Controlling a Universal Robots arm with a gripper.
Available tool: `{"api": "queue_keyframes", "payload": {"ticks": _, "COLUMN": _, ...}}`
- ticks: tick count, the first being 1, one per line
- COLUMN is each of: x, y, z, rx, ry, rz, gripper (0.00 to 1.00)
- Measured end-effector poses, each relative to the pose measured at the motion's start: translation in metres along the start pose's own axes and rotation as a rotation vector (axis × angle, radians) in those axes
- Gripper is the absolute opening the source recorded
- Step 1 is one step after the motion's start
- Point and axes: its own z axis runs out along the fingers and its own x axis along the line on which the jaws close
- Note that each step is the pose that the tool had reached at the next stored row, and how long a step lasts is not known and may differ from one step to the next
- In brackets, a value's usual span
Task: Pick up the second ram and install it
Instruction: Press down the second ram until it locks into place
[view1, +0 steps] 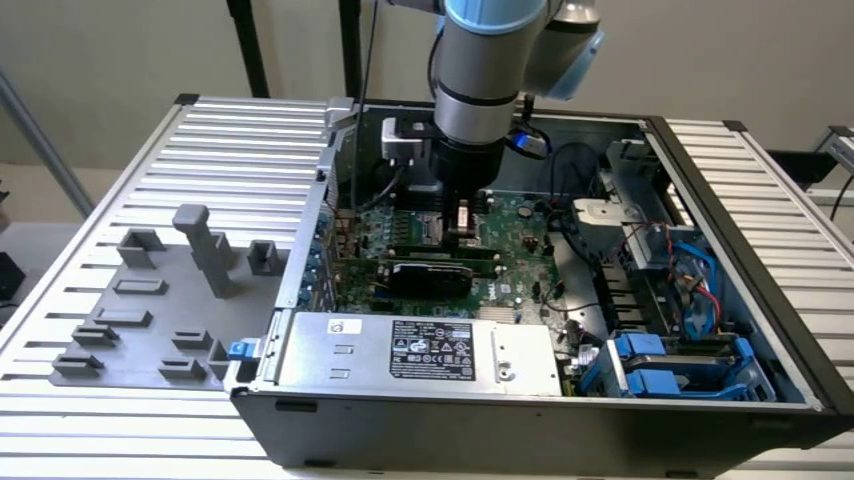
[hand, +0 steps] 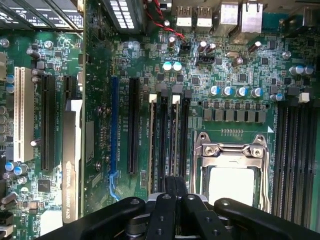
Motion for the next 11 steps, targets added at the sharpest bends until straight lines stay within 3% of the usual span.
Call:
{"api": "queue_keyframes", "payload": {"ticks": 3, "x": 0.0, "y": 0.0002, "z": -0.011, "rx": -0.0005, "ry": 0.001, "rz": 0.0, "gripper": 0.11}}
{"api": "queue_keyframes", "payload": {"ticks": 11, "x": 0.0, "y": 0.0002, "z": -0.0111, "rx": -0.0006, "ry": 0.0011, "rz": 0.0, "gripper": 0.11}}
